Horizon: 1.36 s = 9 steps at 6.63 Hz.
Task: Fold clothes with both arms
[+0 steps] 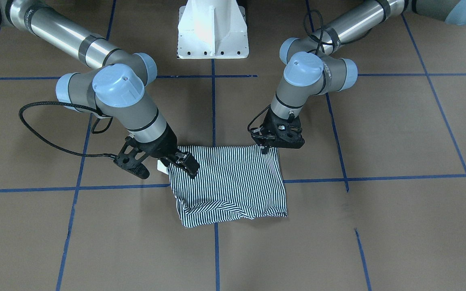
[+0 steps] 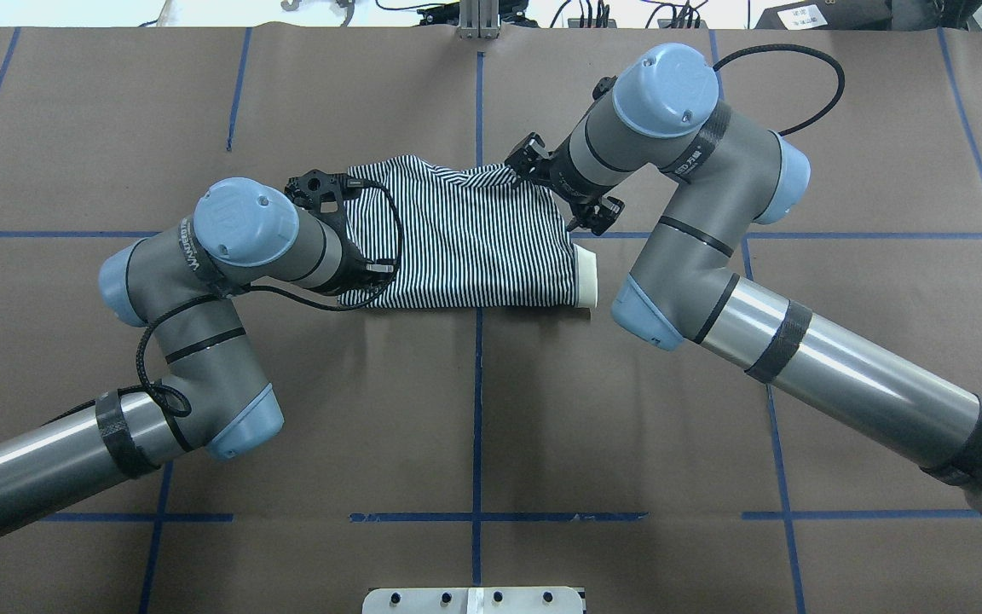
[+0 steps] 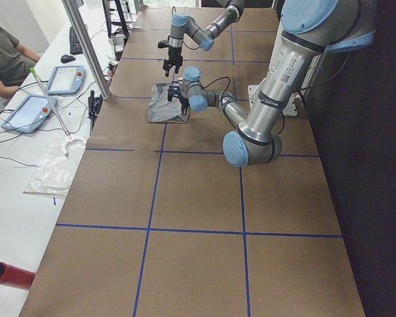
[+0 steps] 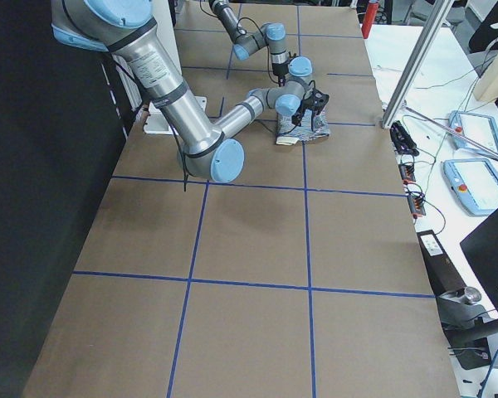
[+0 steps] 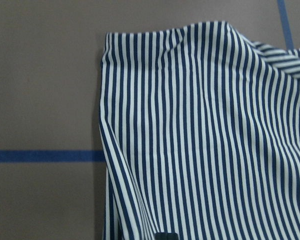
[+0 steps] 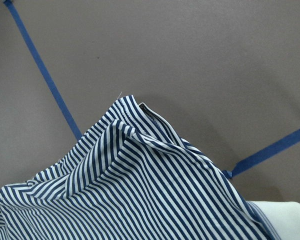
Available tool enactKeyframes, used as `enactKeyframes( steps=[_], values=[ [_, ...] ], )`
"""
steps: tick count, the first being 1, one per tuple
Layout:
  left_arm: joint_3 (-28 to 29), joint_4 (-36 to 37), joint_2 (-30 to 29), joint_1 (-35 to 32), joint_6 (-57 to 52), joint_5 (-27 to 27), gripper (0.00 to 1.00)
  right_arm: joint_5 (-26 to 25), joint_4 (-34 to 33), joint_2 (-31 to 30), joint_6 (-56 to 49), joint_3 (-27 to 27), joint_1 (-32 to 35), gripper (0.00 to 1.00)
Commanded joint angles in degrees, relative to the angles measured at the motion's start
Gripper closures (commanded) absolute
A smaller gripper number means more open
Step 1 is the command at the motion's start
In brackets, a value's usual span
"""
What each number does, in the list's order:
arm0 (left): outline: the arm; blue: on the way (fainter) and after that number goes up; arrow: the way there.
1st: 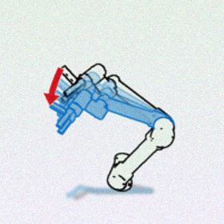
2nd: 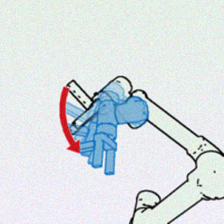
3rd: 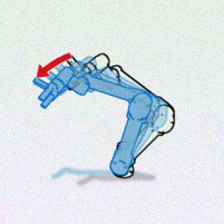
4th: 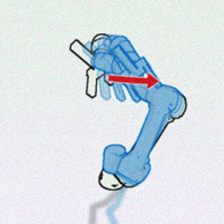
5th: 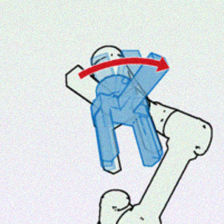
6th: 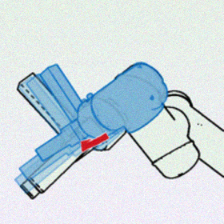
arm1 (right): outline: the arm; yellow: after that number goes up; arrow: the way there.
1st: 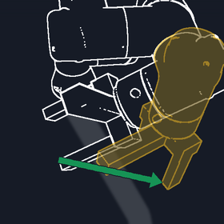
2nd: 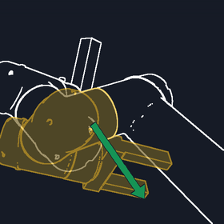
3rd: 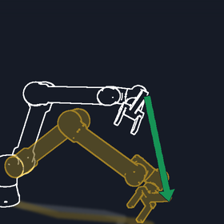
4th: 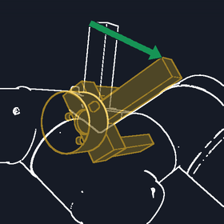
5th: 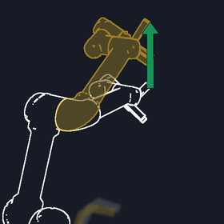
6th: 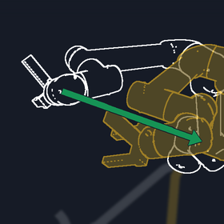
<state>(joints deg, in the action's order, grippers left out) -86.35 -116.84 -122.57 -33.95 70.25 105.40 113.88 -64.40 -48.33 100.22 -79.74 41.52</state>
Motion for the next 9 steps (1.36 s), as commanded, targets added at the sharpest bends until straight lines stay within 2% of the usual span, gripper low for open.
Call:
enactKeyframes(
  steps=[1, 2, 5, 8, 9],
  values=[
    [-0.05, 0.03, 0.84, 0.03, -0.46, -0.19, 1.00, 0.03, 0.06, -0.01, 0.07, -0.07, 0.05, 0.00],
    [-0.13, 0.03, 0.84, -0.76, -0.47, -0.28, 1.00, 0.03, 0.06, -0.01, 0.07, -0.07, 0.05, 0.00],
    [-3.63, 0.03, 6.98, -1.29, -0.47, -0.37, 1.00, 0.03, 0.06, -0.10, -0.02, -0.07, 0.31, 0.00],
    [-10.48, 5.55, 7.17, -6.45, -5.98, 0.34, 1.00, 0.64, -0.12, -0.44, -0.11, -0.51, 1.62, 0.00],
    [-12.94, 5.65, 9.26, -10.04, -11.40, 0.77, 1.00, 4.21, -0.12, -3.58, -0.89, -1.99, 4.85, 0.00]
  ],
)
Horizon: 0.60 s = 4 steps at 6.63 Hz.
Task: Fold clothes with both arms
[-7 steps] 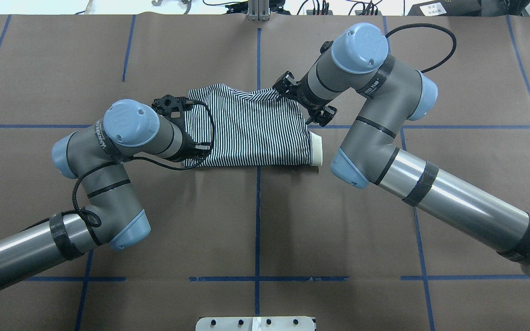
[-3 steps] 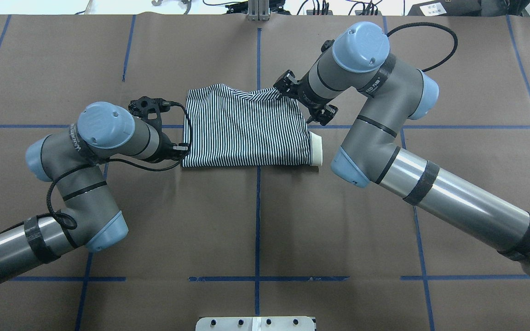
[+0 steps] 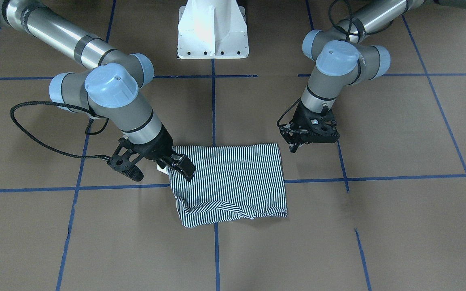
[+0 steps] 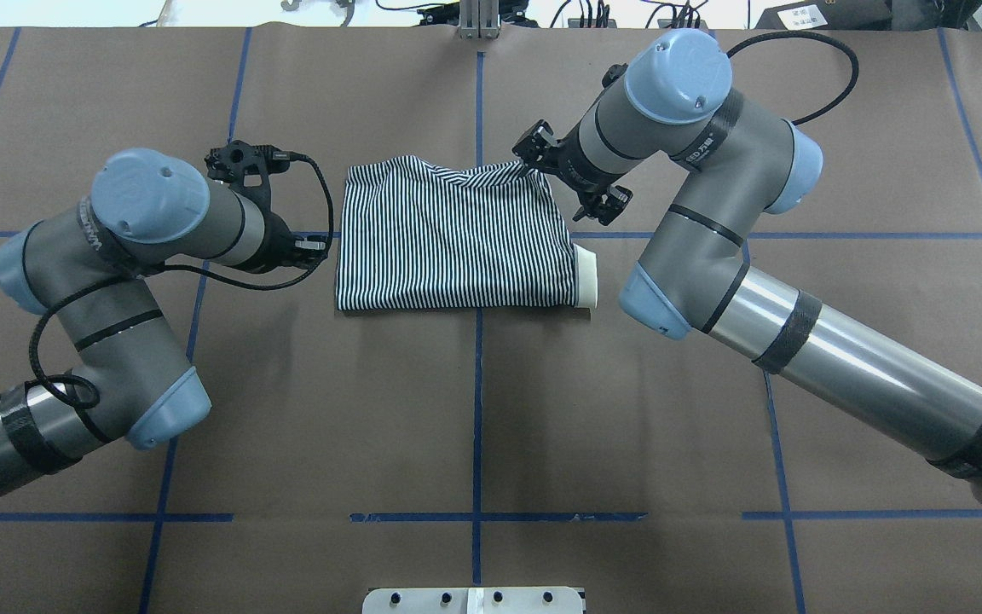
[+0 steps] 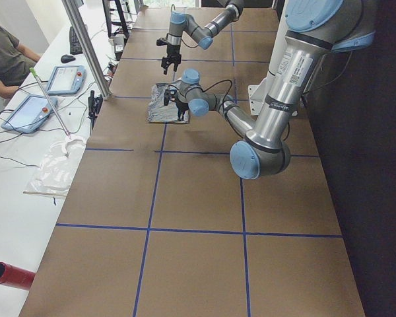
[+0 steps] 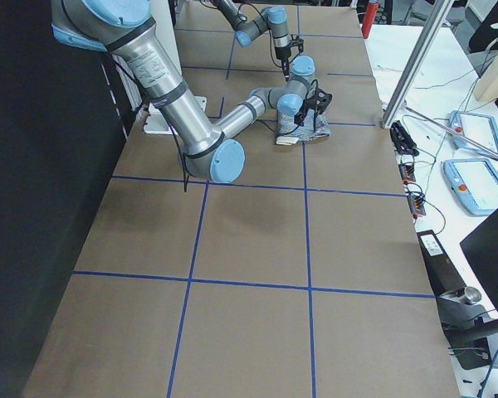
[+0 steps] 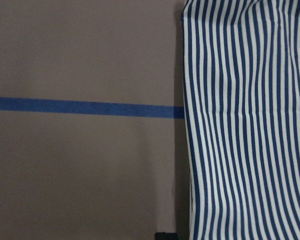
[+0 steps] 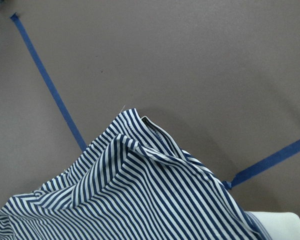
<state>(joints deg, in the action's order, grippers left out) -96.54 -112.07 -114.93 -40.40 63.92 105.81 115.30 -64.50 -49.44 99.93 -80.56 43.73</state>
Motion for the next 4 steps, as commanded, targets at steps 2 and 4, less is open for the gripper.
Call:
enactKeyframes(
  steps=[2, 4],
  values=[
    [-4.97, 0.71, 7.23, -15.53, -20.50, 10.34, 1.00, 11.06, -0.01, -12.03, -13.81, -5.38, 12.39, 0.00],
    [-4.10, 0.97, 12.08, -27.32, -39.40, 14.68, 1.00, 14.07, -0.10, -22.14, -32.26, -7.93, 20.13, 0.00]
  ],
)
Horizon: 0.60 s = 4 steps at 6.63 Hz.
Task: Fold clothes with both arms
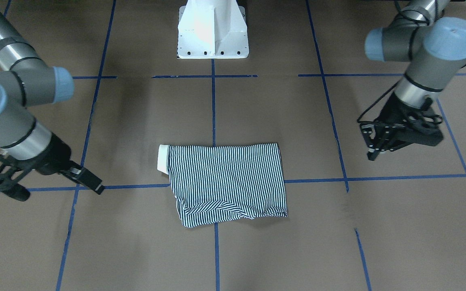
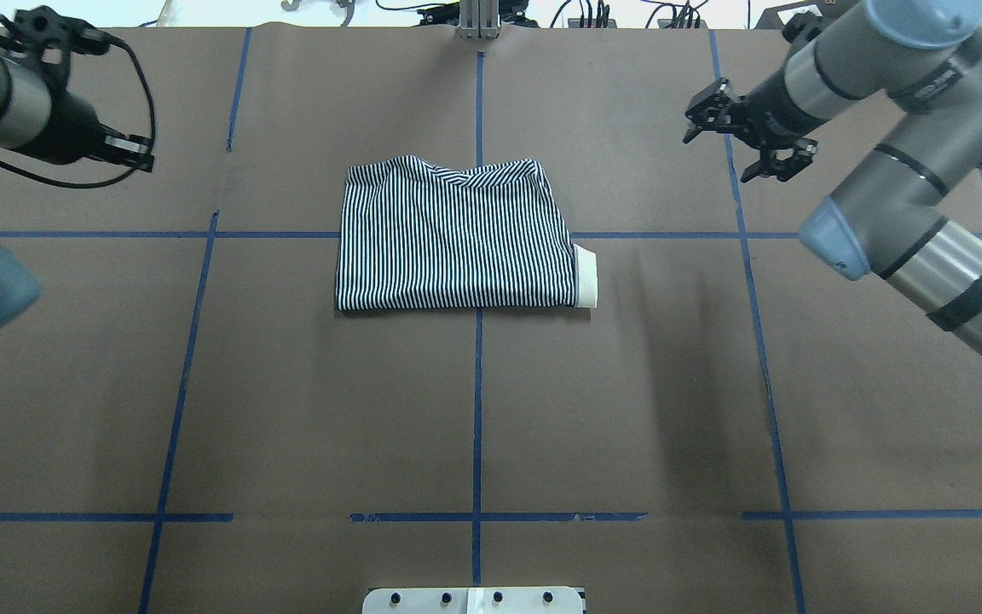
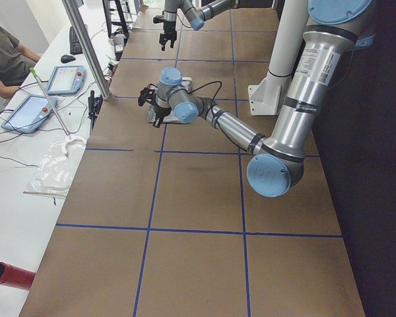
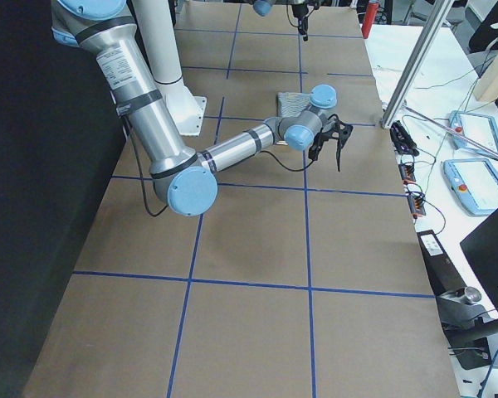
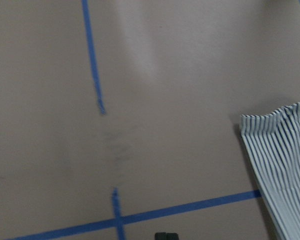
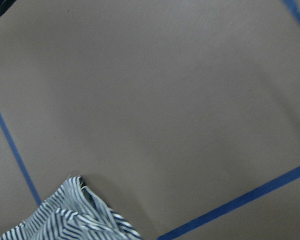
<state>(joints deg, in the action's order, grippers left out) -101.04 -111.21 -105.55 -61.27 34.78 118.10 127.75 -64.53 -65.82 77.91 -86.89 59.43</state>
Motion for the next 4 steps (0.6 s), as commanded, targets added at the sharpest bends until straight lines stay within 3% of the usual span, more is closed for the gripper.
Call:
enactKeyframes(
  steps=[1, 2, 3, 4],
  values=[
    [0.23, 1.34, 4.29, -10.41, -16.78, 2.22, 1.00, 1.80, -0.07, -11.55, -21.54, -3.36, 7.69, 0.00],
    [-0.21, 7.61, 4.39, -15.24, -27.12, 2.31, 1.00, 2.32, -0.24, -17.18, -34.88, -4.59, 11.81, 0.00],
    [-0.21, 13.51, 4.56, -20.07, -35.83, 2.57, 0.58, 4.68, -4.51, -20.10, -46.67, -5.47, 16.29, 0.00],
    [-0.21, 20.70, 4.65, -22.90, -37.31, 6.23, 0.46, 5.22, -12.03, -23.00, -58.97, -8.09, 20.16, 0.00]
  ],
)
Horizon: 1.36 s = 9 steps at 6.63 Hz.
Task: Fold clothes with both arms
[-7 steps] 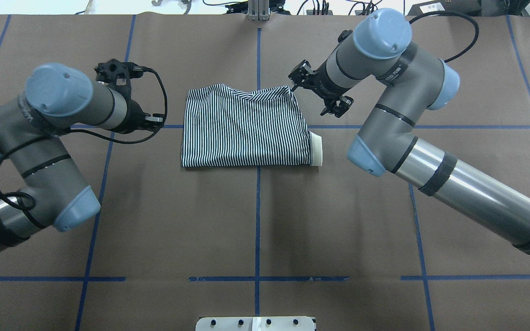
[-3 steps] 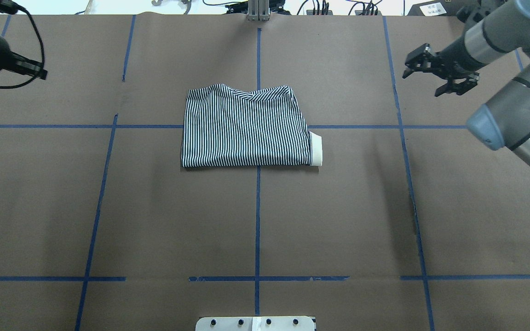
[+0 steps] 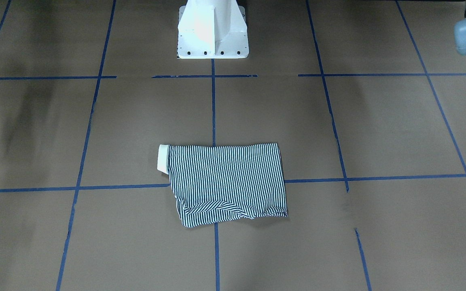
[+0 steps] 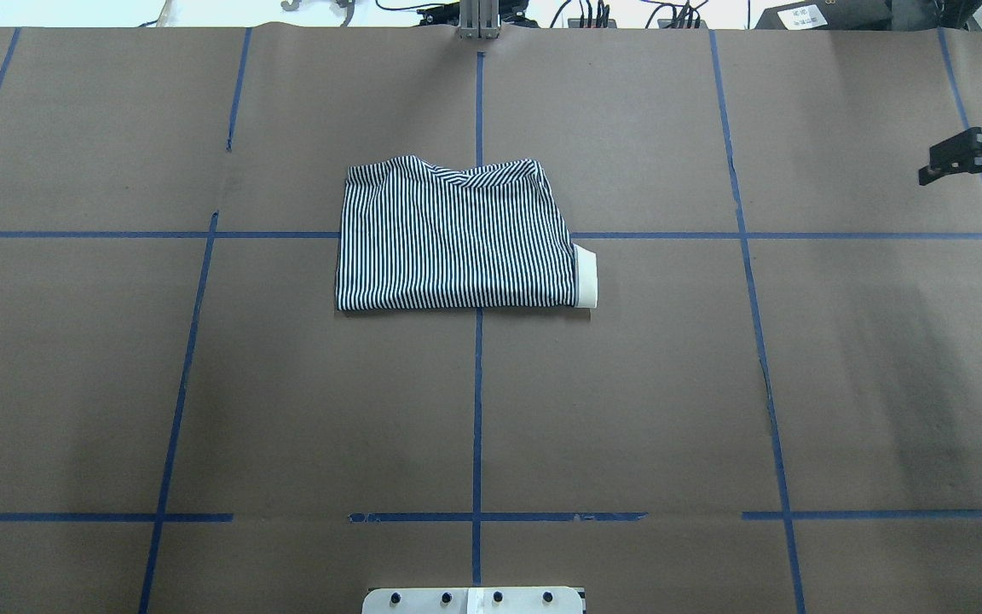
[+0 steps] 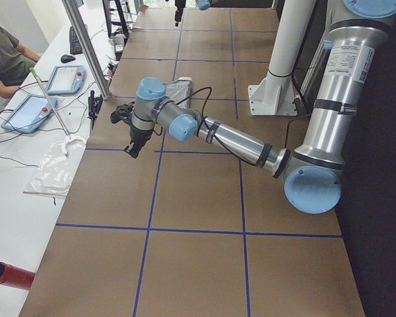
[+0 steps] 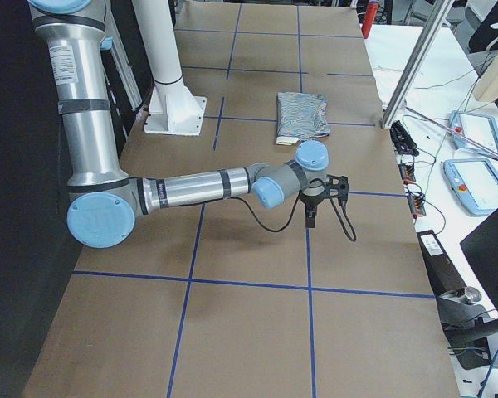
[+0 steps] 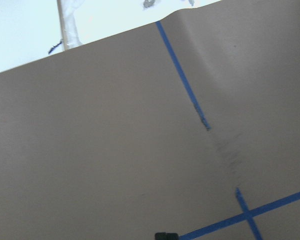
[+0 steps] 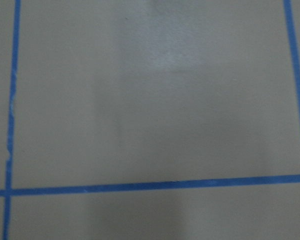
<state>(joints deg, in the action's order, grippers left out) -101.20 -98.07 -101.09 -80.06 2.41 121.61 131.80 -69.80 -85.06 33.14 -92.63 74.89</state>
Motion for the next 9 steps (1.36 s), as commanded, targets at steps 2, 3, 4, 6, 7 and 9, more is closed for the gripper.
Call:
enactKeyframes(
  steps=[2, 3, 4, 6, 7, 9],
  values=[
    [-3.28, 19.55, 8.05, -4.49, -5.40, 20.00, 0.00, 1.18, -25.65, -6.96, -28.26, -10.27, 6.77, 0.00],
    [-7.82, 14.02, 12.98, -4.05, -4.97, 13.72, 0.00, 1.27, -25.47, -8.35, -30.22, -10.55, 6.76, 0.00],
    [-6.91, 12.22, 12.94, -4.05, -4.79, 11.14, 0.00, 1.44, -25.56, -8.37, -30.24, -11.08, 6.68, 0.00],
    [-6.73, 12.73, 12.85, -4.05, -5.13, 11.19, 0.00, 3.46, -25.56, -8.37, -29.54, -10.38, 6.68, 0.00],
    [-6.20, 12.47, 12.94, -4.05, -5.40, 12.15, 0.00, 3.20, -25.56, -8.11, -29.45, -10.56, 6.68, 0.00],
    [-4.71, 12.64, 13.46, -4.05, -5.49, 13.22, 0.00, 3.29, -25.12, -8.28, -29.36, -10.21, 6.68, 0.00]
  ],
)
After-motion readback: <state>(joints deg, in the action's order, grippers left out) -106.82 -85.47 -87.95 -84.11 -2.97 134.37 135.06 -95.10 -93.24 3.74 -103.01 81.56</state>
